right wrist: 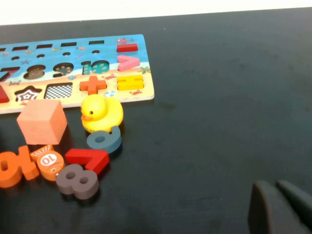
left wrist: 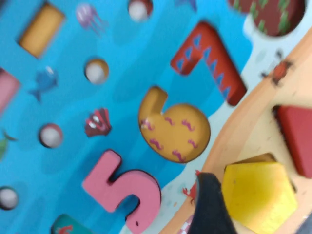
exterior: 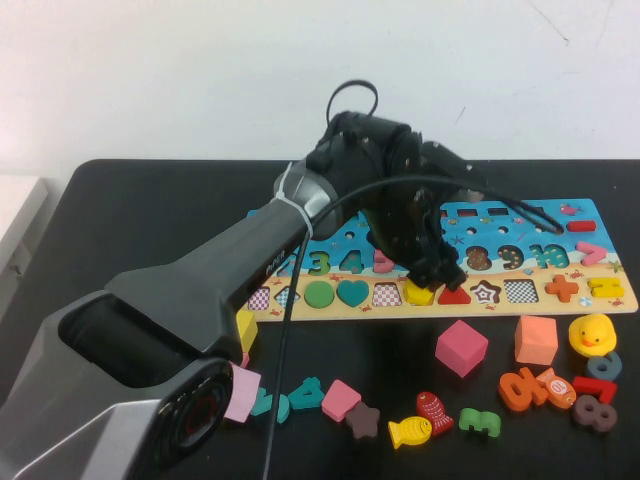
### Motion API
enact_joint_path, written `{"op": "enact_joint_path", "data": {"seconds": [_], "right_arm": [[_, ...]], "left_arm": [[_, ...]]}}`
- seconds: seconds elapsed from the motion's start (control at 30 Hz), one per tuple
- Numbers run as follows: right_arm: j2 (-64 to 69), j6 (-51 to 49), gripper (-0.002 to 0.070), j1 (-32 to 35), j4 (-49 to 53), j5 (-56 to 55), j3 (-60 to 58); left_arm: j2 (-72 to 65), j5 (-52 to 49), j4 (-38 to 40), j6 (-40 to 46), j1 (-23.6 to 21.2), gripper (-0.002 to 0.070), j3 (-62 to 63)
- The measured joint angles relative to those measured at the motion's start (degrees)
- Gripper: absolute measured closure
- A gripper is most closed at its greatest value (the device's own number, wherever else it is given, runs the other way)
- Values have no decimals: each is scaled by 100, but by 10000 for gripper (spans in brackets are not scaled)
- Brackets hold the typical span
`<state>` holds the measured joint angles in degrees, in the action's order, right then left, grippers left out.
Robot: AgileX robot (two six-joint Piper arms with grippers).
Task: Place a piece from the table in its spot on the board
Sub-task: Place the "five-pointed star" into the hole of the five-pointed star
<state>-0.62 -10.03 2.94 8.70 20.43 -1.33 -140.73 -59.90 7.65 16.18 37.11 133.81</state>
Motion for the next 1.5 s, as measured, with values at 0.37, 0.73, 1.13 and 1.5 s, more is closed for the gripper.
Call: {"op": "enact_joint_path", "data": {"seconds": [0.37,0.73,1.13,1.5], "right_arm": [[0,0,657,0,0,0,0],[0,0,657,0,0,0,0],[0,0,658,0,0,0,0],[0,0,657,0,0,0,0]], "left_arm": [[-22,-672,-310,-346,0,643,480],[-309,-680,-691,-750,0,675,480],[-370,-680,-524,-750,0,675,480],[255,-872,-1040,-751,0,675,480]]}}
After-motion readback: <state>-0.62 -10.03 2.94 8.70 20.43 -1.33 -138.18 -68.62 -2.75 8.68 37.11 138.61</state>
